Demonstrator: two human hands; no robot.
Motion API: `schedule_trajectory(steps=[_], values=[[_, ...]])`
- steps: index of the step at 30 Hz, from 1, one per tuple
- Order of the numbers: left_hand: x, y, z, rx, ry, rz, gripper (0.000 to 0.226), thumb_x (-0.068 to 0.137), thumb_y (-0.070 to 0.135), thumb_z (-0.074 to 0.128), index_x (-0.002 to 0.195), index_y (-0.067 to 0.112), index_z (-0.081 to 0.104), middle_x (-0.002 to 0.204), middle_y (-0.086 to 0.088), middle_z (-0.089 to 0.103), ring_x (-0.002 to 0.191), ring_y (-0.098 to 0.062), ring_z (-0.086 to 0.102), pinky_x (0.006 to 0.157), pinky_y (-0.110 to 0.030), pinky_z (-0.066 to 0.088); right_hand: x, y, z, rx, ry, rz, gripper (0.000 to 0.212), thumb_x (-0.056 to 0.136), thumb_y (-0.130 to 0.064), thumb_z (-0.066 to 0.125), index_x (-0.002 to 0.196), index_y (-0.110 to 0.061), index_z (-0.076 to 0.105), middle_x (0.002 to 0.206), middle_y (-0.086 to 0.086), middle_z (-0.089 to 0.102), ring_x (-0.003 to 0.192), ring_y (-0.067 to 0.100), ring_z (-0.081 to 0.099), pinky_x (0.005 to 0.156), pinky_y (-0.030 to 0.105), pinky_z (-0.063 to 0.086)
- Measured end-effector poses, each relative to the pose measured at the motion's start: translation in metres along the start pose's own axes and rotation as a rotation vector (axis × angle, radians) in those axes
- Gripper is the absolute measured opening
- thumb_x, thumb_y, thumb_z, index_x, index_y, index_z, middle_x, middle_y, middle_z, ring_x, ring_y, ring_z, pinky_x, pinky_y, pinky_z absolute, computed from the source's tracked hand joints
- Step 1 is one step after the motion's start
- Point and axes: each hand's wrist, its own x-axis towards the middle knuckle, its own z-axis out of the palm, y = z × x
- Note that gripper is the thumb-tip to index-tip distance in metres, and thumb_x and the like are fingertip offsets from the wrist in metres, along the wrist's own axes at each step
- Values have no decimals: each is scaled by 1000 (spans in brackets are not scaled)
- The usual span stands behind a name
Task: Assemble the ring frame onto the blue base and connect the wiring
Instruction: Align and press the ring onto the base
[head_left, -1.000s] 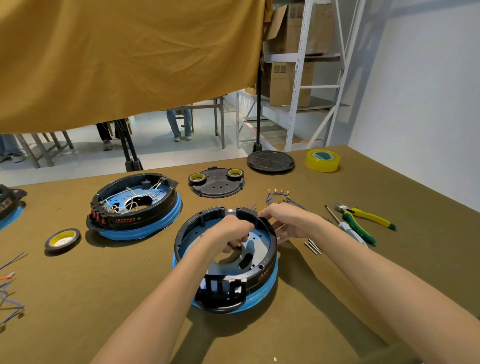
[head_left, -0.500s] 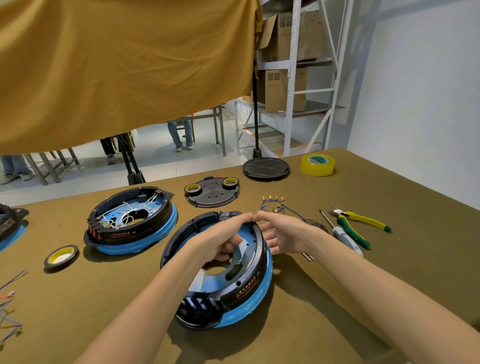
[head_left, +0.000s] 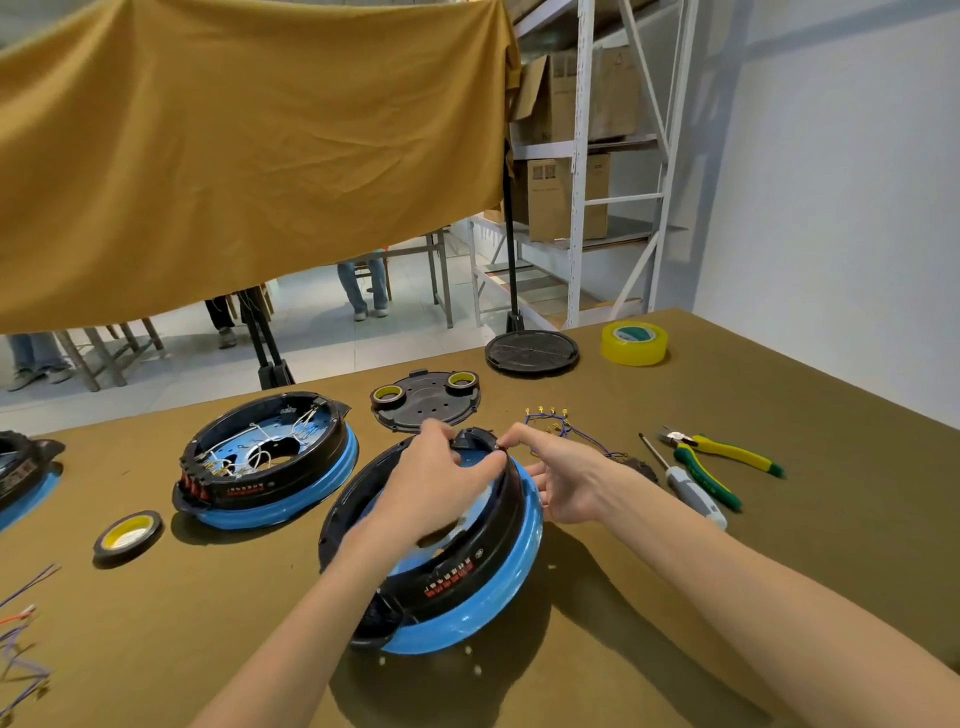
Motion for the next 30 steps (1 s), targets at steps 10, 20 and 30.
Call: schedule_trajectory(steps=[10,20,30], values=[[-34,18,28,656,339,336,88,77,61,73,144,18,37,139,0,43,122,-21,49,102,-37,40,-10,-4,16,227,77,-1,62,63,-24,87,117,-5,64,98,17,76,89,33,75,88,45,61],[-40,4,35,736,303,392,81,83,44,72,147,16,29,144,-3,43,130,-22,48,112,-37,36,-15,7,20,300,40,58,70,59,-18,95,120,-3,63,102,23,76,86,39,76,70,49,63],[-49,-23,12,858,307,679,81,63,50,75,131,12,52,122,-8,50,110,-29,50,106,-44,44,-4,28,19,266,67,102,93,53,-50,99,126,-9,59,105,22,76,94,41,75,83,51,62]])
